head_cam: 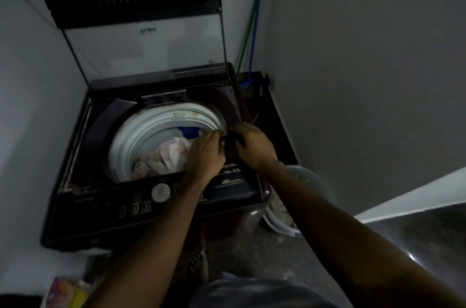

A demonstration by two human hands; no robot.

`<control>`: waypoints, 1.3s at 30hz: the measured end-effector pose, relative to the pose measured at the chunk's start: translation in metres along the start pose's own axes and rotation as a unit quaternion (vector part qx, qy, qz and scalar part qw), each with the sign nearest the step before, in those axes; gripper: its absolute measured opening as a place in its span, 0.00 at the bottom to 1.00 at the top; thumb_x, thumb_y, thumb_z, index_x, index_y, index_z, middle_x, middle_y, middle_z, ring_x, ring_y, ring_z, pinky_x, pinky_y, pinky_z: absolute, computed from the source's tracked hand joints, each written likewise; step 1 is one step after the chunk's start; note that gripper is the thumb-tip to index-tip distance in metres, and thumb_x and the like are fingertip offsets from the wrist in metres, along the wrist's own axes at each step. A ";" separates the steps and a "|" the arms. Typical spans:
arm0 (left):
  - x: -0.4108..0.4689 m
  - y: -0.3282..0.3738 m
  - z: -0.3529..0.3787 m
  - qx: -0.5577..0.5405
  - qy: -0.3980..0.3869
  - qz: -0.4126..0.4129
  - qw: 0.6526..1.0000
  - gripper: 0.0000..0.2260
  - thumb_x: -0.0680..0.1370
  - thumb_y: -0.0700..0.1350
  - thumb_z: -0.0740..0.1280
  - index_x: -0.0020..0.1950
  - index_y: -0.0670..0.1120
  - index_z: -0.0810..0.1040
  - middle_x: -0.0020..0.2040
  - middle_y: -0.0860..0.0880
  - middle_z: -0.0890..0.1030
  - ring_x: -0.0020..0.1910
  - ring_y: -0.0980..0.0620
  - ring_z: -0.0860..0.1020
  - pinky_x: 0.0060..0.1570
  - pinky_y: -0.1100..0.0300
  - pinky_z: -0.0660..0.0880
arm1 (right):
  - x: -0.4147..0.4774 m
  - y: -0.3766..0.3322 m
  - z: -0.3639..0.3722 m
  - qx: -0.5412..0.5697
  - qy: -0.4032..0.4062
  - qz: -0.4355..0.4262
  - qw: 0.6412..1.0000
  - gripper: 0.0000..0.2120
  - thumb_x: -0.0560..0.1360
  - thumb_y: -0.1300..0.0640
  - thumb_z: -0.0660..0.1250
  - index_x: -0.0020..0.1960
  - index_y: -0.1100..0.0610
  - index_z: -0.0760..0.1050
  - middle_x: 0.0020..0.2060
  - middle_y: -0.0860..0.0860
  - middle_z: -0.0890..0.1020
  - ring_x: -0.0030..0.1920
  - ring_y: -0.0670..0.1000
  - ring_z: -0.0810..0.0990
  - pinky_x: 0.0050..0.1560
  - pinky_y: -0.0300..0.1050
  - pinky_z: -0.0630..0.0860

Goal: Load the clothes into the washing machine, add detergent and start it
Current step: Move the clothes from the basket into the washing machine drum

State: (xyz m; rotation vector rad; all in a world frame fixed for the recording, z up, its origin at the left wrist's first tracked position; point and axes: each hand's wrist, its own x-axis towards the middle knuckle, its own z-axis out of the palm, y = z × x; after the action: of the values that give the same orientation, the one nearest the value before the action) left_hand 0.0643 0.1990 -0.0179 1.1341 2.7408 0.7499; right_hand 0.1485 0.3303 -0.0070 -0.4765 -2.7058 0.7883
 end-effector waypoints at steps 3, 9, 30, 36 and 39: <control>-0.016 0.043 0.017 0.018 0.034 0.025 0.999 0.16 0.79 0.41 0.61 0.66 0.43 0.74 0.63 0.44 0.77 0.62 0.44 0.75 0.59 0.50 0.71 | -0.032 0.033 -0.030 -0.007 0.026 -0.010 1.000 0.13 0.75 0.59 0.62 0.59 0.59 0.77 0.54 0.55 0.79 0.54 0.57 0.78 0.51 0.46 0.76; -0.041 0.121 0.059 0.063 0.036 0.050 0.996 0.19 0.80 0.44 0.61 0.71 0.44 0.71 0.70 0.46 0.73 0.71 0.48 0.69 0.71 0.53 0.62 | -0.096 0.101 -0.071 -0.021 0.029 0.036 0.999 0.19 0.79 0.56 0.60 0.68 0.59 0.72 0.65 0.56 0.75 0.64 0.55 0.75 0.64 0.45 0.71; -0.021 0.179 0.234 0.077 -0.175 0.045 0.981 0.21 0.79 0.44 0.61 0.73 0.43 0.68 0.71 0.45 0.71 0.72 0.48 0.67 0.70 0.55 0.63 | -0.165 0.277 -0.063 -0.021 -0.044 0.221 0.974 0.21 0.79 0.52 0.60 0.70 0.56 0.68 0.67 0.55 0.73 0.66 0.56 0.72 0.61 0.48 0.72; -0.019 0.164 0.291 0.082 -0.210 0.012 0.974 0.22 0.78 0.43 0.62 0.72 0.42 0.69 0.71 0.44 0.72 0.72 0.46 0.67 0.70 0.55 0.63 | -0.166 0.328 -0.030 -0.024 -0.113 0.216 0.970 0.21 0.79 0.51 0.58 0.70 0.57 0.68 0.67 0.54 0.73 0.66 0.56 0.71 0.63 0.48 0.71; -0.016 0.148 0.343 0.059 -0.210 -0.018 0.976 0.22 0.77 0.43 0.64 0.71 0.41 0.71 0.69 0.43 0.74 0.69 0.44 0.70 0.68 0.53 0.65 | -0.168 0.369 0.016 -0.024 -0.160 0.204 0.965 0.21 0.80 0.52 0.58 0.71 0.57 0.67 0.70 0.55 0.71 0.69 0.56 0.69 0.68 0.48 0.68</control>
State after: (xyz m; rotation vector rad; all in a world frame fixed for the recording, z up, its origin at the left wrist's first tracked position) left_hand 0.2582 0.4179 -0.2508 1.1088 2.4619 0.2999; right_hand 0.3805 0.5520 -0.2548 -1.0238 -2.9682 0.9763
